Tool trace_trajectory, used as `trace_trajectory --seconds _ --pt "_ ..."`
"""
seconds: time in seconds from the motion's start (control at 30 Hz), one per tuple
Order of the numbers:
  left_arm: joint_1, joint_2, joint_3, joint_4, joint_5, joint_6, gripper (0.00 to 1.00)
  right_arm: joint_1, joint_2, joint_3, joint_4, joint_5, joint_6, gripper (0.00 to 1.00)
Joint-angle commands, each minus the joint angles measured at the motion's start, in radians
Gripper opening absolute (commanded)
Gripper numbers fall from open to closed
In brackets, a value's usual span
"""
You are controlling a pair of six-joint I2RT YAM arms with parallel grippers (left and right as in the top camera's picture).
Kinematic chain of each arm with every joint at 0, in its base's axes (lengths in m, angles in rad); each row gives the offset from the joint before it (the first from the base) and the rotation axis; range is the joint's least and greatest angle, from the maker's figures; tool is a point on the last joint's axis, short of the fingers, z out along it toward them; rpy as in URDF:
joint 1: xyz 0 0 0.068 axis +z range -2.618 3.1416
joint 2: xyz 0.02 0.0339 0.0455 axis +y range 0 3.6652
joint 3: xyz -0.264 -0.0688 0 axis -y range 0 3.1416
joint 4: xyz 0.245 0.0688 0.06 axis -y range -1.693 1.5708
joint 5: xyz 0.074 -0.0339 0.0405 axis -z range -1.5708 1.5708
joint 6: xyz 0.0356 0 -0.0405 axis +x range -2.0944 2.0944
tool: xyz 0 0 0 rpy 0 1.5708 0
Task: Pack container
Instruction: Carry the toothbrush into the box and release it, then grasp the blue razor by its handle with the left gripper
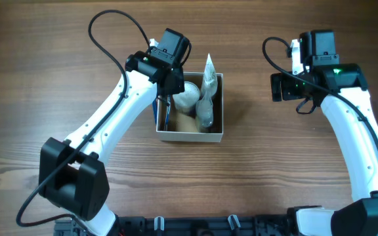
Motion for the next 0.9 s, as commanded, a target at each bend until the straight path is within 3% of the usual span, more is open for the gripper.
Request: trace_trajectory --seconds 0.0,0.13,0.27,0.37,0.6,0.87 --pt "0.001 -0.071 0.004 0.012 -0.021 -0.004 0.37 -0.005 0.008 0.006 0.004 0.018 -0.008 1.0" --pt "0.023 -0.137 0.006 -0.006 -0.058 -0.017 0.45 -0.005 0.008 0.006 0.004 0.018 -0.008 1.0" --pt "0.115 -0.142 0.0 -0.077 -0.076 -0.071 0.66 -0.005 0.008 0.006 0.004 0.018 -0.008 1.0" --pt "0.188 -0.111 -0.019 -0.079 -0.026 -0.078 0.72 -0.005 0.008 0.006 0.004 0.018 -0.008 1.0" --pt "0.291 0.021 -0.054 -0.032 0.177 -0.038 0.71 -0.005 0.008 0.006 0.004 0.018 -0.008 1.0" --pt "0.291 0.175 -0.055 -0.021 0.234 -0.036 0.67 -0.005 0.008 0.006 0.004 0.018 -0.008 1.0"
